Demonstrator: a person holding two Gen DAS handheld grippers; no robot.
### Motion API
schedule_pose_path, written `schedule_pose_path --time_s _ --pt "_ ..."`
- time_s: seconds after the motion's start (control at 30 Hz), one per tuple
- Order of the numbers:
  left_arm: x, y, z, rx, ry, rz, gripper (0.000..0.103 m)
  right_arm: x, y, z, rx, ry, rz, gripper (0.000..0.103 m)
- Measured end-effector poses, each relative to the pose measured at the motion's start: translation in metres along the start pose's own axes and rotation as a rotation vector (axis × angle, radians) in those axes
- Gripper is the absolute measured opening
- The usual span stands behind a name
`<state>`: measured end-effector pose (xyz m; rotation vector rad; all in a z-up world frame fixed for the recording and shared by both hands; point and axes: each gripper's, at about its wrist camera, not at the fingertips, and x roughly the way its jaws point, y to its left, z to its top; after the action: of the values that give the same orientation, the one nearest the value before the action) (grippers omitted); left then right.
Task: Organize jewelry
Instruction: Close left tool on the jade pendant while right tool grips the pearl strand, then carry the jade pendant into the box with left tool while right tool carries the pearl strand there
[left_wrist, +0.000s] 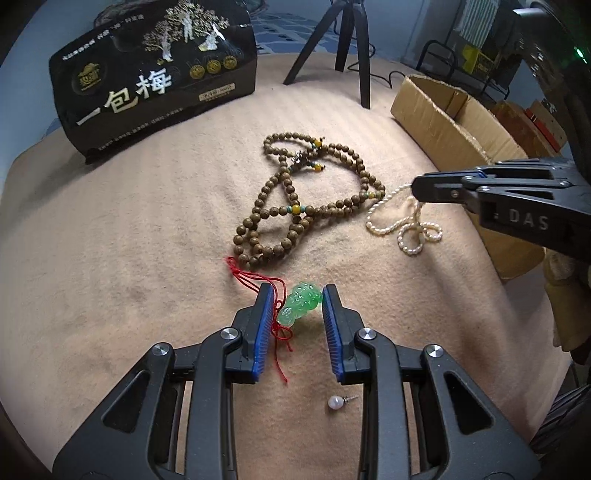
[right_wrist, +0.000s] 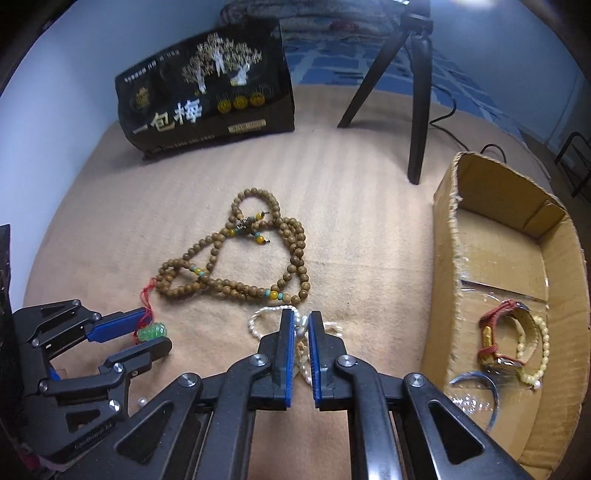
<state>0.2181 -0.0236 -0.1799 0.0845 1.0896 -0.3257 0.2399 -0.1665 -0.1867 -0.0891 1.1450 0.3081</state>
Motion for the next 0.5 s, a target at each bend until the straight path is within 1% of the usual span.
schedule_pose_path --time_s 0.33,0.5 --pt "-0.039 0.0 0.007 -0.043 -0.071 -0.02 0.026 -0.049 -0.006 0.0 0.036 -0.096 0.027 0.005" --pt "-0.054 -0.001 0.012 -0.067 -0.103 -0.036 0.026 -0.078 -0.006 -0.001 0.031 -0.153 0.026 0.005"
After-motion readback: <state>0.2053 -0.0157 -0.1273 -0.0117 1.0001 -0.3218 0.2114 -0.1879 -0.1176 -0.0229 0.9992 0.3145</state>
